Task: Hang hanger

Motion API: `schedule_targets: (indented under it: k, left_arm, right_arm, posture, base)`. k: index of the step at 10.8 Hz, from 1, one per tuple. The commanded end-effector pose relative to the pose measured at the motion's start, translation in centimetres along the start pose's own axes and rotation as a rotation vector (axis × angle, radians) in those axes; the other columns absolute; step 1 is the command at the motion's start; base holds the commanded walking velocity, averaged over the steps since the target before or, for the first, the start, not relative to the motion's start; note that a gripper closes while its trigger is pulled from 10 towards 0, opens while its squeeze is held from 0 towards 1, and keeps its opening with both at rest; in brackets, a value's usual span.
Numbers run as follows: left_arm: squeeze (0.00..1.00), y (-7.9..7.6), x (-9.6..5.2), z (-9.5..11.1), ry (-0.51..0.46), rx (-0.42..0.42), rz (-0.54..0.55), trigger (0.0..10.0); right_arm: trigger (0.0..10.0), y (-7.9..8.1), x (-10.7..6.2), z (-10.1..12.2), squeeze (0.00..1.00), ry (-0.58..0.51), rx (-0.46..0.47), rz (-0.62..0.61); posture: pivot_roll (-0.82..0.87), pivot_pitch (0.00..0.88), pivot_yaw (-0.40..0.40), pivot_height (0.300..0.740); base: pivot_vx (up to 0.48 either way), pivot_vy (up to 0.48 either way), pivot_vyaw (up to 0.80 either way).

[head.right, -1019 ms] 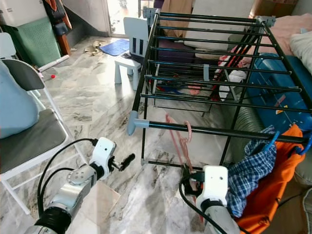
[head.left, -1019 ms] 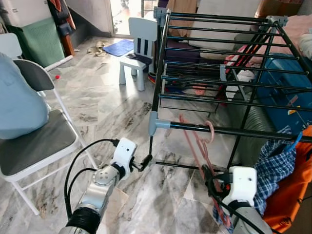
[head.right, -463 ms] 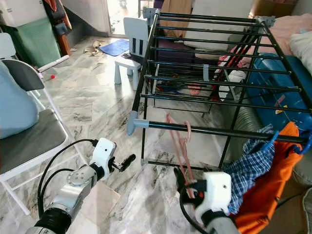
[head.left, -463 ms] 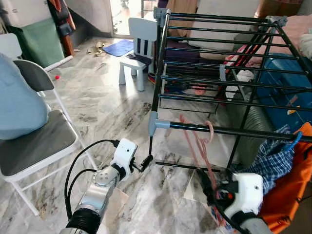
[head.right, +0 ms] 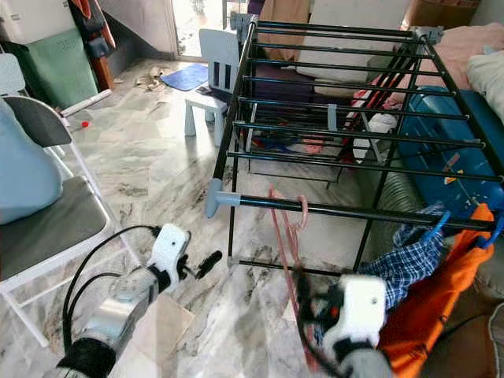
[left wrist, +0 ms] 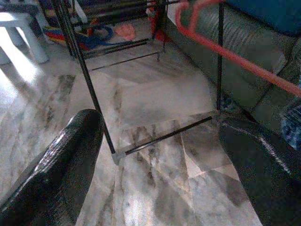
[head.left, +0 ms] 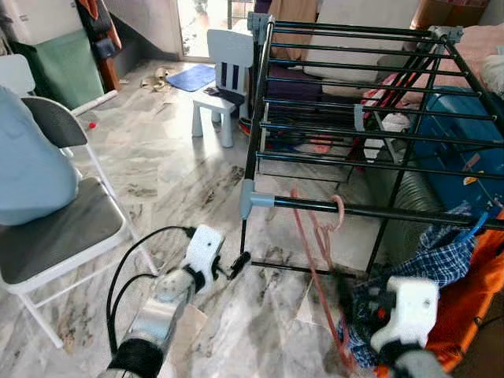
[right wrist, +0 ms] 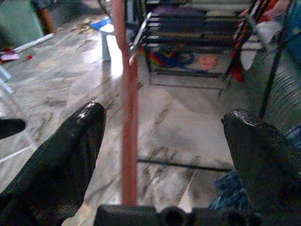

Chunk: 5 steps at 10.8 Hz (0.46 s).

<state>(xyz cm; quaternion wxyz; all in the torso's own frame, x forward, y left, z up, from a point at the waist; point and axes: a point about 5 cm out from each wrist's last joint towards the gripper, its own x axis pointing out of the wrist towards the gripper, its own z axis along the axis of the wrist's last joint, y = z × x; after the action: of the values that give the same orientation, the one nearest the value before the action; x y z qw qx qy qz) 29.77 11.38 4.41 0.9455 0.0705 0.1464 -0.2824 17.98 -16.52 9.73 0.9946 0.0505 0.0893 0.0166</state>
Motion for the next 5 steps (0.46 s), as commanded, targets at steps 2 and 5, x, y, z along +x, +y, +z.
schedule_targets:
  k: [2,5]
  left_arm:
    - [0.00,0.45,0.07,-0.12,0.022,0.012,0.003,10.0]
    - [0.00,0.52,0.25,0.03,0.021,0.015,0.008,10.0]
  right_arm:
    - [10.0,-0.68,-0.03,-0.45,0.00,0.013,-0.007,-0.041]
    - [10.0,-0.85,0.27,-0.44,0.00,0.011,-0.011,-0.049]
  posture:
    - [0.03,0.000,-0.043,0.740]
    - [0.03,0.000,-0.045,0.740]
  base:
    - [-0.349,0.000,0.00]
    - [-0.344,0.000,0.00]
